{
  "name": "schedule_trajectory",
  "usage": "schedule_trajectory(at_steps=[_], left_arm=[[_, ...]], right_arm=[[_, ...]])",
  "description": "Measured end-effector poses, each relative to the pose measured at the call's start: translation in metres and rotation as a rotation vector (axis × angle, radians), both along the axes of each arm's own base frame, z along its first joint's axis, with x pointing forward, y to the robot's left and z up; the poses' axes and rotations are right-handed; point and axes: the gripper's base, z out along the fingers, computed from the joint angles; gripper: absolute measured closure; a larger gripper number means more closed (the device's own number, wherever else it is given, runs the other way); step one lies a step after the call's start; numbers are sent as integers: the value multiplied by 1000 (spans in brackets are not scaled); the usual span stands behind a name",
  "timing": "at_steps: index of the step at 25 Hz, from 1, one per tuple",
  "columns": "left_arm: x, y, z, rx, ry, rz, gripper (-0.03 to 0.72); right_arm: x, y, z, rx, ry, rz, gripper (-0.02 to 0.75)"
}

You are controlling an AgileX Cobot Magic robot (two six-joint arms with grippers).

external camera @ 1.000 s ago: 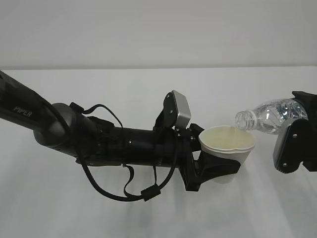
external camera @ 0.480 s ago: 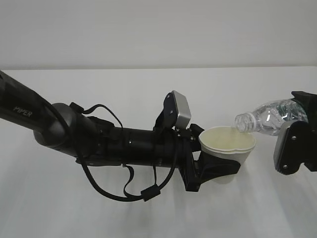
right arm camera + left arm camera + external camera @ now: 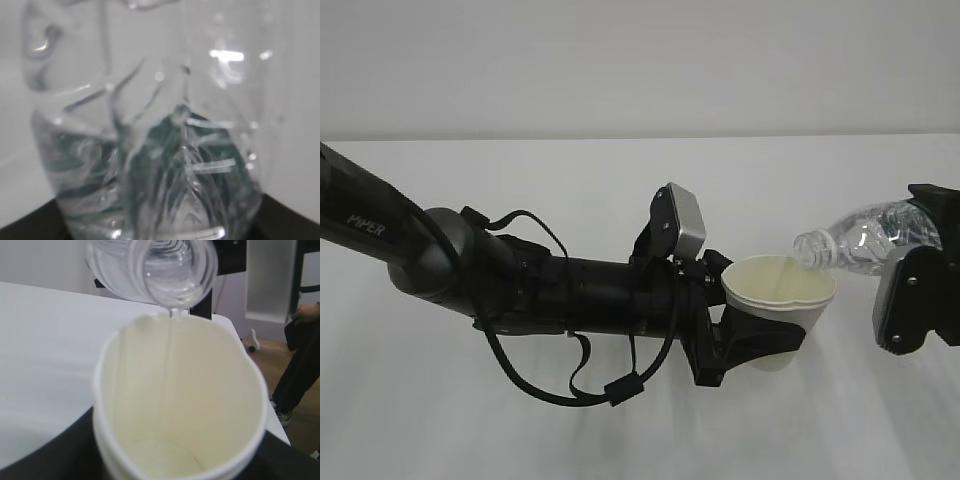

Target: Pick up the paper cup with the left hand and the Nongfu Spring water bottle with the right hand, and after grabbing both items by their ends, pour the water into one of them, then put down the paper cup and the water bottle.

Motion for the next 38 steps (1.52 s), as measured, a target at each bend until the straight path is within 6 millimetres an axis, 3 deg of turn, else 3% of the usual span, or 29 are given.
schedule_trajectory(at_steps=[38], left_arm=[[0, 0, 0, 2, -2, -5, 237]], right_arm=[[0, 0, 1, -31, -13, 7, 318]])
